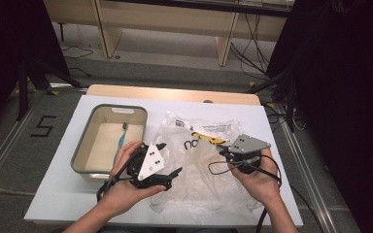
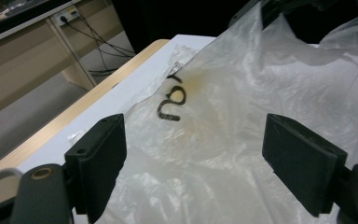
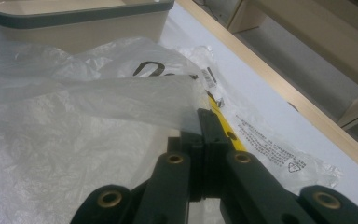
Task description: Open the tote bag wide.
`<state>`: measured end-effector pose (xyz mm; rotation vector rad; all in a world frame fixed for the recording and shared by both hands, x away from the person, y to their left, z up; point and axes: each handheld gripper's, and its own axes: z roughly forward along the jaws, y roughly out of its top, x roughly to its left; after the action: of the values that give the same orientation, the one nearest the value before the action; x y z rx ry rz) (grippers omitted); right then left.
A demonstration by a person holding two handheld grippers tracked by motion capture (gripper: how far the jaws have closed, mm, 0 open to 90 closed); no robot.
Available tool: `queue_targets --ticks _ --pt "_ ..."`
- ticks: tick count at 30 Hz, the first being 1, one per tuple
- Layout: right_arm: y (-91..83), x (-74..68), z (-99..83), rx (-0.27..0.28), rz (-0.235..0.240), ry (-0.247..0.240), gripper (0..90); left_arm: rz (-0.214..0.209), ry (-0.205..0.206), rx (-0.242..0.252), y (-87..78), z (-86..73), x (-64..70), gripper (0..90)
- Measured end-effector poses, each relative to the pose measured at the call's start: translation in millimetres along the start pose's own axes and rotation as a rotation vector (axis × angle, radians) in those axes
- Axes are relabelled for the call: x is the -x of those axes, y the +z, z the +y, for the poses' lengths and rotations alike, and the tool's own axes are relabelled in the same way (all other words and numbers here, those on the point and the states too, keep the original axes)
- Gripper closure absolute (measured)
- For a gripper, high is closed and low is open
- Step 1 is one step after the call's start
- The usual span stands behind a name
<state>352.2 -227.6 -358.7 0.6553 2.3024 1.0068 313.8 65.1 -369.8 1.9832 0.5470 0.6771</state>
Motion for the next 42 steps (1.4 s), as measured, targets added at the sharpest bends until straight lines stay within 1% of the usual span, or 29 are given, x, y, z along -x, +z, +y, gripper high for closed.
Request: queue_targets --ticks 4,6,12,15,17,19,21,23,27,33,38,42 --pt "1.2 -0.1 -0.5 -0.007 0.003 0.0 90.0 0.021 -0.022 -0.027 -3.2 -6.4 -10.5 21.8" --pt "1.5 0.0 -1.0 -0.008 0.003 0.003 90.0 0.028 -0.041 -0.03 -4.4 -9.9 -15.6 21.9" --pt "0.2 0.6 -1.9 -0.01 0.001 0.007 90.0 0.063 -0.08 -0.063 -7.0 -23.3 -31.0 21.9" --pt "0.6 0.6 -2.5 -0.012 0.004 0.012 90.0 0.078 -0.095 -0.068 -8.6 -26.9 -37.9 22.0" --pt "0.8 0.5 -2.6 -0.014 0.005 0.014 90.0 0.093 -0.098 -0.071 -9.2 -28.7 -42.5 22.0" --pt "0.9 0.7 -2.5 -0.015 0.005 0.016 90.0 0.098 -0.11 -0.074 -9.0 -30.6 -46.5 22.0" --pt "1.0 0.7 -2.5 -0.015 0.006 0.018 90.0 0.106 -0.115 -0.088 -8.1 -33.1 -50.2 22.1" --pt "1.2 0.7 -2.8 -0.018 0.005 0.017 90.0 0.11 -0.12 -0.094 -6.4 -35.6 -52.5 22.2" --pt "0.5 0.7 -3.6 -0.024 0.004 0.025 90.0 0.107 -0.122 -0.126 -1.7 -39.4 -55.6 22.2" --pt "0.4 1.7 -7.0 -0.026 0.004 0.031 90.0 0.117 -0.136 -0.137 0.0 -41.8 -60.5 22.6" --pt "1.3 1.3 -7.6 -0.024 0.007 0.029 90.0 0.137 -0.16 -0.143 -1.4 -43.7 -65.1 22.9" --pt "1.4 1.3 -7.9 -0.024 0.007 0.03 90.0 0.145 -0.166 -0.156 -1.6 -46.5 -67.6 23.2"
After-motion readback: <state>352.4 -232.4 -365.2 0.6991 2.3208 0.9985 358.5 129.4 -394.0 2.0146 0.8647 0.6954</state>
